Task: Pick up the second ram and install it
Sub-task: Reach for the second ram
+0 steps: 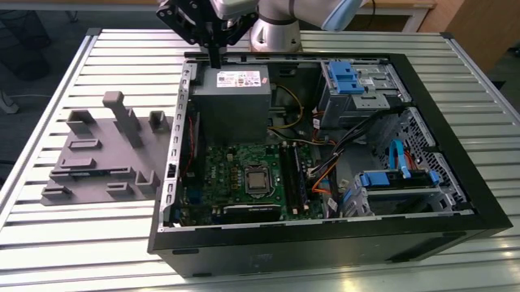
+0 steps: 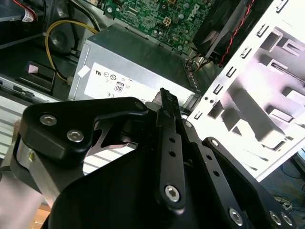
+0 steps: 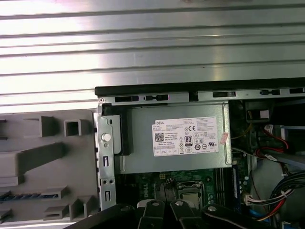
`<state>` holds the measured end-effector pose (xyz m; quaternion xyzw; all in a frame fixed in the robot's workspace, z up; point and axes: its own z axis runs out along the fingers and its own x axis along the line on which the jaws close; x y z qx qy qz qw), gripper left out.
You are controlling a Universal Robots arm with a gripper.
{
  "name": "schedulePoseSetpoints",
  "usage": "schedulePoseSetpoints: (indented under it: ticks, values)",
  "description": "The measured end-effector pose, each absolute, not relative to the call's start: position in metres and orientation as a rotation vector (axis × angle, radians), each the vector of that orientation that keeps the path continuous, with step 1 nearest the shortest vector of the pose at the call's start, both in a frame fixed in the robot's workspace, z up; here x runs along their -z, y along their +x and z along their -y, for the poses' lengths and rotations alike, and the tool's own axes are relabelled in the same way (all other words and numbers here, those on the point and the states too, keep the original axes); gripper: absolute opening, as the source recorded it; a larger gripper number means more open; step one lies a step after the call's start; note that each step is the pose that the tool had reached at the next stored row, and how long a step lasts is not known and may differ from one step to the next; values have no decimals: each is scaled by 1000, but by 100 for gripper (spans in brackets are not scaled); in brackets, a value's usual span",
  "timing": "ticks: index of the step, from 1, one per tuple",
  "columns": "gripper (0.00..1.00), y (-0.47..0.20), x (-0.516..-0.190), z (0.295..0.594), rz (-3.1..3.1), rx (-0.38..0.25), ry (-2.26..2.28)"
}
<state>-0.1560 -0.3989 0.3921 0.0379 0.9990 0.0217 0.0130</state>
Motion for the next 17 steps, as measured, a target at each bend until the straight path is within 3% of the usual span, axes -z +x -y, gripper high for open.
schedulePoseSetpoints:
  ticks: [17]
  values:
    - [11, -164, -392, 399, -3113, -68, 118]
